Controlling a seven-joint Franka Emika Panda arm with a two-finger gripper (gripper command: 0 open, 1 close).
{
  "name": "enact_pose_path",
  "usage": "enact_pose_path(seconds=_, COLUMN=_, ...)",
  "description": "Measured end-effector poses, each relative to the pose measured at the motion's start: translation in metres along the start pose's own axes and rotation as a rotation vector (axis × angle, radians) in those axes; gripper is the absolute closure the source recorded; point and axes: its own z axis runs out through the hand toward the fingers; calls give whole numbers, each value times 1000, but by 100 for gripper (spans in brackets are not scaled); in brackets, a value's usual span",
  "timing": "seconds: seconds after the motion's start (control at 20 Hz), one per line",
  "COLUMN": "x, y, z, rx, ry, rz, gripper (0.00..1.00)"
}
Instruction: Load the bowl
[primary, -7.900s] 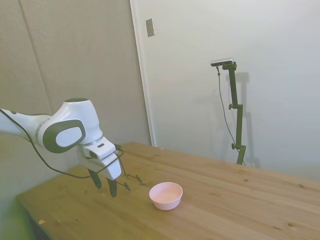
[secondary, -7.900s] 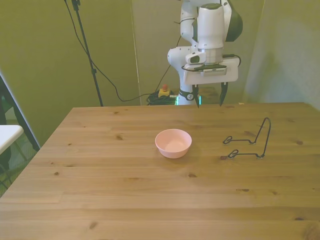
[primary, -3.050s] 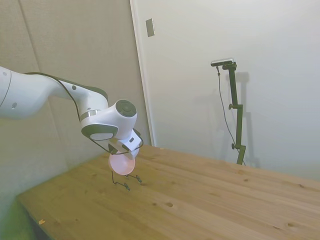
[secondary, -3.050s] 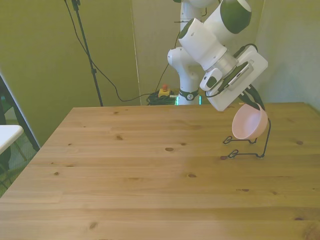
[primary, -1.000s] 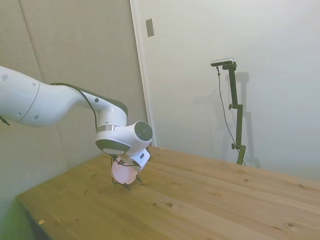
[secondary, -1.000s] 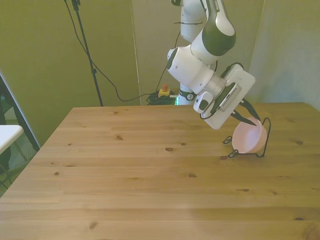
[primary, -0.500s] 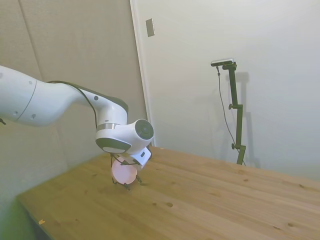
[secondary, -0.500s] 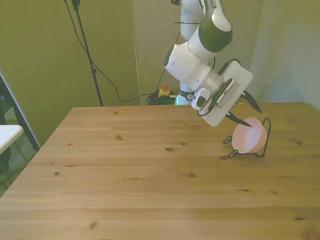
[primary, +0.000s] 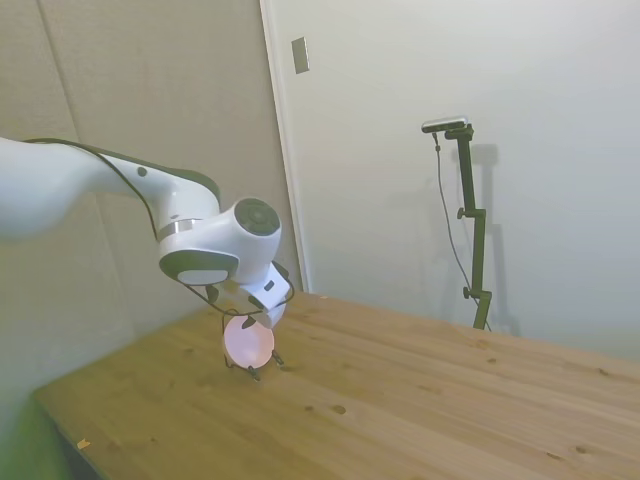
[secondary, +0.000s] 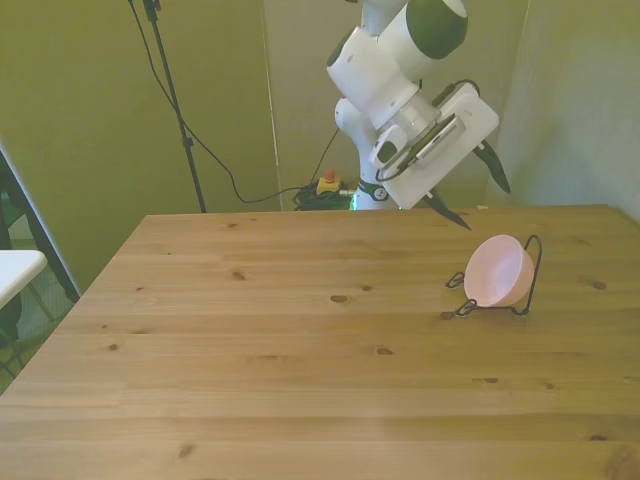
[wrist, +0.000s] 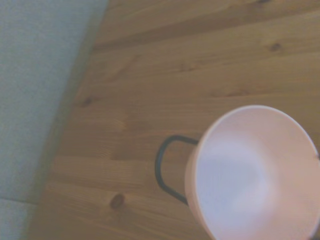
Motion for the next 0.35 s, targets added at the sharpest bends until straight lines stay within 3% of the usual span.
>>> enact_pose_path(seconds=0.35, x=-42, y=19, z=-36, rx=-197, ry=164, rz=105, gripper=0)
